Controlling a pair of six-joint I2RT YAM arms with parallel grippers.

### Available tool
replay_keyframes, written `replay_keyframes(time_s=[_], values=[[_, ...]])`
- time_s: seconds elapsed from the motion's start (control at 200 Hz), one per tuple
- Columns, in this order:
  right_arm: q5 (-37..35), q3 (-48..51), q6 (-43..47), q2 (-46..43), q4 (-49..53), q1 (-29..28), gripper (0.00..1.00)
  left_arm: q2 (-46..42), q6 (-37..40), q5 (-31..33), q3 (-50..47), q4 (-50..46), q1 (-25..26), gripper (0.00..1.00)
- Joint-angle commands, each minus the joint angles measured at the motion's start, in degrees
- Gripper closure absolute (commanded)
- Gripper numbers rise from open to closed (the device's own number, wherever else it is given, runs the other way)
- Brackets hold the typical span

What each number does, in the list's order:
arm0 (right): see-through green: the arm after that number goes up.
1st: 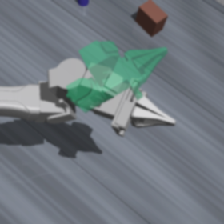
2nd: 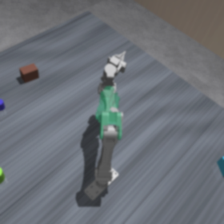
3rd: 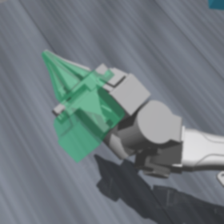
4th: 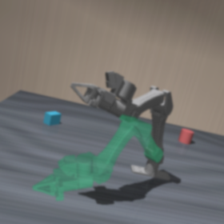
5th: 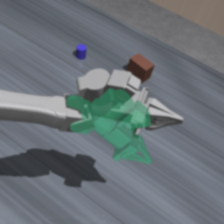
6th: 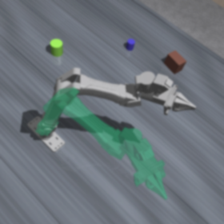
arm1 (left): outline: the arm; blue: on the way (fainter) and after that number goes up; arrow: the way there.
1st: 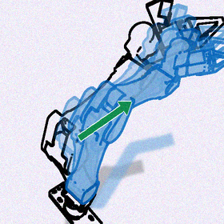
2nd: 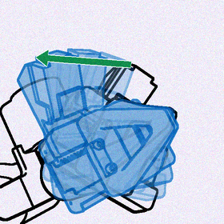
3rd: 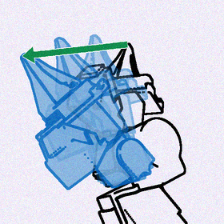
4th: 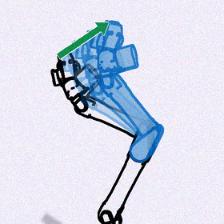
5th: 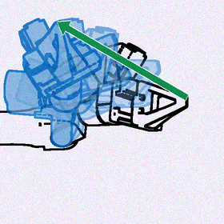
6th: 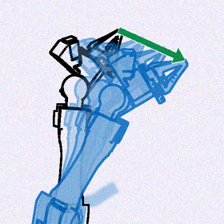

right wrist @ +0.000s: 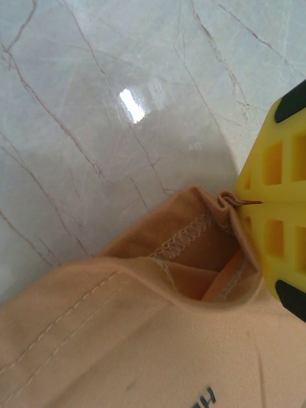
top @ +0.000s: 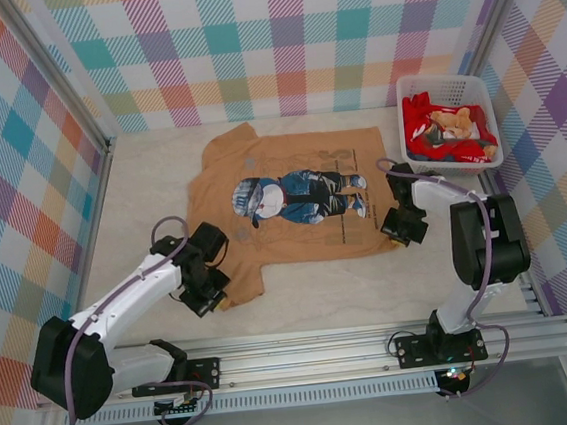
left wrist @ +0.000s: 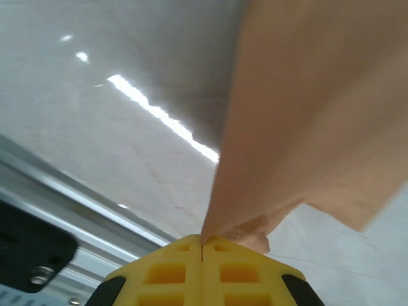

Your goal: Fold and stack the t-shirts

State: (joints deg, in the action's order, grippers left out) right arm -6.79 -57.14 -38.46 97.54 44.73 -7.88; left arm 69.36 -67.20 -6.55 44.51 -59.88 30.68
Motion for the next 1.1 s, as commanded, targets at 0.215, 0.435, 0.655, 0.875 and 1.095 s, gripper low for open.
replay_keyframes(time_s=[0.215, 0.435, 0.655, 0.875, 1.095], values=[[-3.4, -0.1, -0.2, 0.2, 3.5, 0.4, 0.92, 4.3, 2.0, 2.3, -0.9, 1.7, 0.0, 0.59], [-5.8, -0.3, -2.2, -11.4, 6.4, -0.5, 0.65, 1.1, 4.2, 7.5, 12.0, -5.0, -3.4, 0.46], [5.9, 0.9, -0.6, -12.4, -7.8, -5.4, 0.72, 18.2, 8.8, 5.3, 20.2, 11.8, -12.9, 0.52], [10.5, -4.7, 0.3, 0.0, -8.7, -6.3, 0.75, 39.7, 14.9, 6.8, 33.9, 15.3, -18.8, 0.52], [14.0, -13.3, 0.0, 13.2, -6.2, -7.3, 0.73, 46.1, 17.1, 6.2, 34.0, 17.1, -25.8, 0.52]])
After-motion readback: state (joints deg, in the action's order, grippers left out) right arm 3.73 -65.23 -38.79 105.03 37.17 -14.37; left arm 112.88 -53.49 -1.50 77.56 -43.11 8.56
